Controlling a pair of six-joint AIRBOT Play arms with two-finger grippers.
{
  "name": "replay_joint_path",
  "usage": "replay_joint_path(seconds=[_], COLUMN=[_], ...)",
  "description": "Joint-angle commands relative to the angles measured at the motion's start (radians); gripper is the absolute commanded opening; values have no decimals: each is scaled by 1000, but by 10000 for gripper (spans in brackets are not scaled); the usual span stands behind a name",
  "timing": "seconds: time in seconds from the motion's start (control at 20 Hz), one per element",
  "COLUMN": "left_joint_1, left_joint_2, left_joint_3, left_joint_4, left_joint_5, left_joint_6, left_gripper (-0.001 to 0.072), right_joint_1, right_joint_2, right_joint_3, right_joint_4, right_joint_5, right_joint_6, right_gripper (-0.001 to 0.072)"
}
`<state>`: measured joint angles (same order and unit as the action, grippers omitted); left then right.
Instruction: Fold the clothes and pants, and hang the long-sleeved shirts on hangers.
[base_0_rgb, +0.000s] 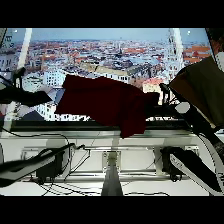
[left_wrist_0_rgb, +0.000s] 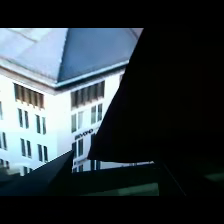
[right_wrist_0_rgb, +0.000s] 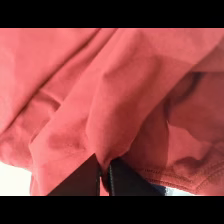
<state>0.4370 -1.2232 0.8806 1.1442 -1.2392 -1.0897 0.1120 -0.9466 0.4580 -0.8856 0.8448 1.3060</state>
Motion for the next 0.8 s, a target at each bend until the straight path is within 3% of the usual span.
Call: replay_joint_path(seconds=[0.0,0.2,0.35,0.45,0.5,0.55,0.6,0.75], left_joint_1=[72,74,74,74,74,74,74,74], left_joint_2=[-129,-254,-330,-349,-348,-348,-348,-336], left_joint_3=[-37,-37,-37,-37,-37,-37,-36,10], left_joint_4=[-76,-88,-191,-222,-227,-233,-241,-361], left_joint_5=[-74,-63,-63,-63,-65,-79,-110,-188], left_joint_6=[85,89,142,185,195,204,232,273], left_gripper=[590,590,569,264,157,137,17,17], right_joint_1=[1,1,1,1,1,1,1,1], right_joint_2=[-1,-1,-1,0,0,0,0,0], right_joint_3=[5,5,5,6,11,22,43,163], right_joint_4=[-5,2,14,19,18,18,17,3], right_joint_5=[0,1,0,-10,-11,-10,-8,-6], right_joint_6=[1,1,1,1,1,1,1,0], right_gripper=[19,19,19,19,18,19,19,19])
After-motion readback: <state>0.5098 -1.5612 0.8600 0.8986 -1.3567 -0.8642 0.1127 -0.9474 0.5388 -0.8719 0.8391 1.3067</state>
